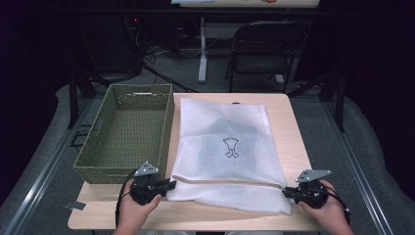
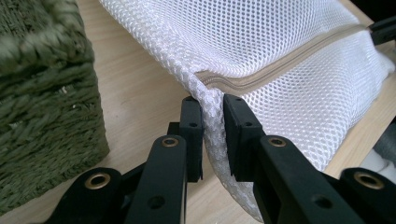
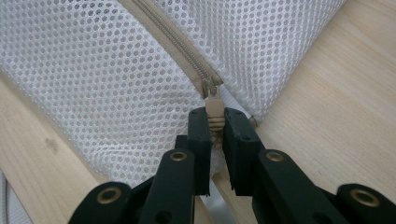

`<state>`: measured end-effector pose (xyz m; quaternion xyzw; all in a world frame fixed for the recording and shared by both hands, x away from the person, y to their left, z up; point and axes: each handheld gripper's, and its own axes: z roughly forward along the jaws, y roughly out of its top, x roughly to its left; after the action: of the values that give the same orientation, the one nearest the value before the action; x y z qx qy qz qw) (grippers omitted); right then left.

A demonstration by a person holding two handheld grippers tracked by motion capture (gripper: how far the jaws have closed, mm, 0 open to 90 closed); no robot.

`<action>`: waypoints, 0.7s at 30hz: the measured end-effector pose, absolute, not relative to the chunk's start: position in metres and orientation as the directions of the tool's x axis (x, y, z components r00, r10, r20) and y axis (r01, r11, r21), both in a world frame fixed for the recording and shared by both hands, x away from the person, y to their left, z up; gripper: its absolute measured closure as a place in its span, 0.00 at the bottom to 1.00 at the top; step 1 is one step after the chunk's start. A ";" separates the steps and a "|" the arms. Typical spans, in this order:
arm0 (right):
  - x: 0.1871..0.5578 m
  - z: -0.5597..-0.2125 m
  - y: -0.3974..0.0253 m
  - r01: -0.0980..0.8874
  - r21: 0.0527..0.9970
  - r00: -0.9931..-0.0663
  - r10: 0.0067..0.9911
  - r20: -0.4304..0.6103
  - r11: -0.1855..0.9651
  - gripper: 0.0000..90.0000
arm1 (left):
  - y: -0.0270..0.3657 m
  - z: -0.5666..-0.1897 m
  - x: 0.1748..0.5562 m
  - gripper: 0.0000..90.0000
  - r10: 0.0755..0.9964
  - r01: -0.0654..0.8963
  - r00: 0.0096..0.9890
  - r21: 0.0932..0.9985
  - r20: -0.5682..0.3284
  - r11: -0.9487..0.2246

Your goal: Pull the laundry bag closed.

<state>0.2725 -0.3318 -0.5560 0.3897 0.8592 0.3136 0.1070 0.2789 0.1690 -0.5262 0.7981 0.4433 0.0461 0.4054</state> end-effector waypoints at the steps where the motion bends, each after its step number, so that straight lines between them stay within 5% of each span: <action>1: 0.272 -0.556 -0.332 0.604 0.621 -0.672 0.738 0.060 0.499 0.90 | 0.169 -0.527 0.279 0.88 0.745 0.671 0.603 0.686 -0.284 -0.282; 21: 0.273 -0.558 -0.329 0.607 0.613 -0.678 0.731 0.069 0.505 0.90 | 0.171 -0.549 0.275 0.86 0.750 0.701 0.592 0.647 -0.294 -0.300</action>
<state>0.2734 -0.3286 -0.5577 0.3883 0.8618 0.3108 0.1000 0.2745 0.1707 -0.5489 0.8055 0.4504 0.0320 0.3839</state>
